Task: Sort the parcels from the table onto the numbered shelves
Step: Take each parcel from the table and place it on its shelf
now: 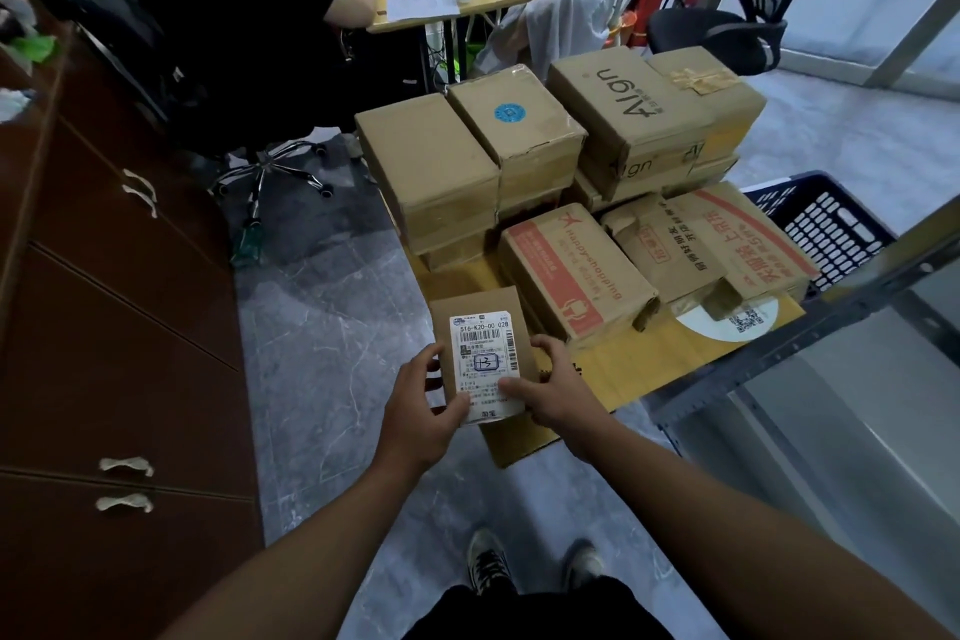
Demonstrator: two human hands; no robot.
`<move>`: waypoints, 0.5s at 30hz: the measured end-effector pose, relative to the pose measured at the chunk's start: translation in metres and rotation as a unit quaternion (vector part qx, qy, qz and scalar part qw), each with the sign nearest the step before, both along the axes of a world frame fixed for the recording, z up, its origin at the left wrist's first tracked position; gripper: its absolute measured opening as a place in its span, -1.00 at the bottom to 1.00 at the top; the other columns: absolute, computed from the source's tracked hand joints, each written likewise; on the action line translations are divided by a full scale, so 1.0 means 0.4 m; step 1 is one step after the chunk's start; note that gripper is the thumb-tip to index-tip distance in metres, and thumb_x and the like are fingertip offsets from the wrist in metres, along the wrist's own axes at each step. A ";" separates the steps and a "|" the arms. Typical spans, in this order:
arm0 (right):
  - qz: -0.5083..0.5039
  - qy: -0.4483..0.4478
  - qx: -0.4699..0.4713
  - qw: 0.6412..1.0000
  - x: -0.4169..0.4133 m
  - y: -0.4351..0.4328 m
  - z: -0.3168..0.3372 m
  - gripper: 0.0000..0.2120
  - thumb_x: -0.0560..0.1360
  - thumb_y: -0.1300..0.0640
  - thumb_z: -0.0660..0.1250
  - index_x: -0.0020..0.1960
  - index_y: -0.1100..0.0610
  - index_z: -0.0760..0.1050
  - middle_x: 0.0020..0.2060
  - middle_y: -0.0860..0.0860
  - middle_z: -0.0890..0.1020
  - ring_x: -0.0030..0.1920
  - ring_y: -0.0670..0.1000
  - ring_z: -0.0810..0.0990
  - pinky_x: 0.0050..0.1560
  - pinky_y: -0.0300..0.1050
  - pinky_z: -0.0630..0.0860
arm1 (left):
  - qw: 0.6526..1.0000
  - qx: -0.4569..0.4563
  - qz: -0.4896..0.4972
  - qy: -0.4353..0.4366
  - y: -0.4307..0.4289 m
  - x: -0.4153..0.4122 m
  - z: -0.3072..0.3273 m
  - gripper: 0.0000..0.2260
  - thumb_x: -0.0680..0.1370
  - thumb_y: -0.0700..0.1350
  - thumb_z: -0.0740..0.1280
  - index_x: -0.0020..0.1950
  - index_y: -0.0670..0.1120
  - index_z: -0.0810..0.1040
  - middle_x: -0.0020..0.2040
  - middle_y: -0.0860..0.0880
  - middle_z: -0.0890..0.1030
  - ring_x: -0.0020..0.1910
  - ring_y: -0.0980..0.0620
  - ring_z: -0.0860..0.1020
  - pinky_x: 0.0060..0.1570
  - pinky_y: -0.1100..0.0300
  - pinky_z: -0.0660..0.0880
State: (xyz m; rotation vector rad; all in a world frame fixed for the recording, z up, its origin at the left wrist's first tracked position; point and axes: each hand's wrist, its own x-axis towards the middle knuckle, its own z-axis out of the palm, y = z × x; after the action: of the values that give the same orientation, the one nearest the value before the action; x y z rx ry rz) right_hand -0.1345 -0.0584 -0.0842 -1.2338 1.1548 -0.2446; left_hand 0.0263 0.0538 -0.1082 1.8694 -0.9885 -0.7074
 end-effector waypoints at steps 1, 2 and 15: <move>-0.002 -0.016 -0.008 1.000 0.002 -0.001 0.014 -0.36 0.51 0.12 0.48 0.42 -0.12 0.19 0.13 0.04 0.63 -0.05 -0.03 0.69 -0.26 -0.26 0.59 | 1.000 -0.017 0.001 -0.007 0.001 0.002 0.014 -0.46 0.49 -0.13 0.46 0.41 0.02 0.34 0.31 0.01 0.45 0.20 0.05 0.50 -0.12 0.31 0.61; -0.006 -0.033 -0.016 0.999 0.002 -0.001 0.025 -0.35 0.50 0.13 0.48 0.42 -0.12 0.19 0.14 0.02 0.62 -0.02 -0.01 0.69 -0.21 -0.21 0.63 | 0.999 -0.033 -0.002 -0.018 0.000 0.003 0.030 -0.46 0.49 -0.13 0.46 0.41 0.02 0.34 0.31 0.02 0.44 0.20 0.05 0.50 -0.12 0.32 0.60; -0.188 -0.138 -0.142 0.962 -0.313 0.040 0.192 -0.36 0.46 0.19 0.53 0.38 -0.11 0.26 0.12 0.05 0.65 0.00 0.06 0.71 -0.05 0.11 0.68 | 0.973 -0.142 -0.163 -0.079 -0.093 -0.243 0.221 -0.41 0.46 -0.07 0.46 0.40 0.22 0.29 0.36 0.12 0.41 0.28 0.13 0.47 0.04 0.13 0.61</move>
State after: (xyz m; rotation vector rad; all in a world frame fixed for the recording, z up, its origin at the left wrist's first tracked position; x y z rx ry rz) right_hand -0.2595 -0.0426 -0.0073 -1.1727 1.1254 -0.8677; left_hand -0.0711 0.0165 -0.0199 1.5462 -1.4418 -0.5740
